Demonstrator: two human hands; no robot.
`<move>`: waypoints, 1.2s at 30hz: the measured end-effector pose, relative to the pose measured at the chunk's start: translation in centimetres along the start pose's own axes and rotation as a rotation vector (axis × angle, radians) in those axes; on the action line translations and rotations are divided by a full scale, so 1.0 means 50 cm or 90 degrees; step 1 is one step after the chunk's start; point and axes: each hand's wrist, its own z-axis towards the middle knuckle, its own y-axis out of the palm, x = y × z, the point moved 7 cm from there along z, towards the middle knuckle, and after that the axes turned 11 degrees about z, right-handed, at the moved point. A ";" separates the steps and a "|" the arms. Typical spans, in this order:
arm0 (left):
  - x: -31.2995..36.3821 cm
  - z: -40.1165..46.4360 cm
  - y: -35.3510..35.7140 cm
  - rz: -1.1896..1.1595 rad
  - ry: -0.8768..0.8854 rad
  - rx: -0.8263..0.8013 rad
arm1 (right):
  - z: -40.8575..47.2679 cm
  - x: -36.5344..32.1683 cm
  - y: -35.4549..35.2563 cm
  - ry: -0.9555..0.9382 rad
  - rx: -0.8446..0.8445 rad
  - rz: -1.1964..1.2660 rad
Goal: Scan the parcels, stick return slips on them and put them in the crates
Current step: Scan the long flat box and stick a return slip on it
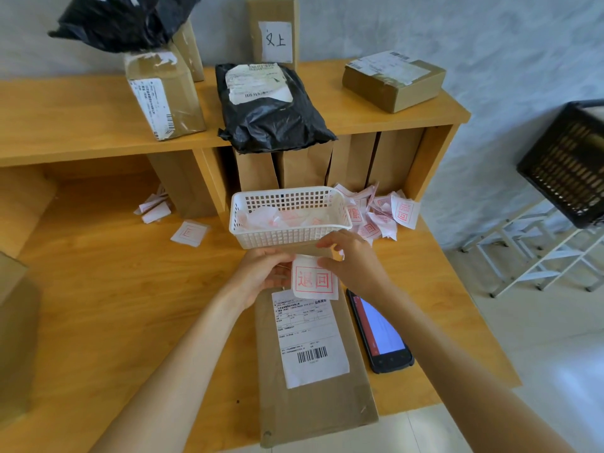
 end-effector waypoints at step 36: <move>0.036 0.049 -0.060 -0.039 -0.007 0.179 | -0.008 -0.047 0.013 -0.175 0.081 -0.064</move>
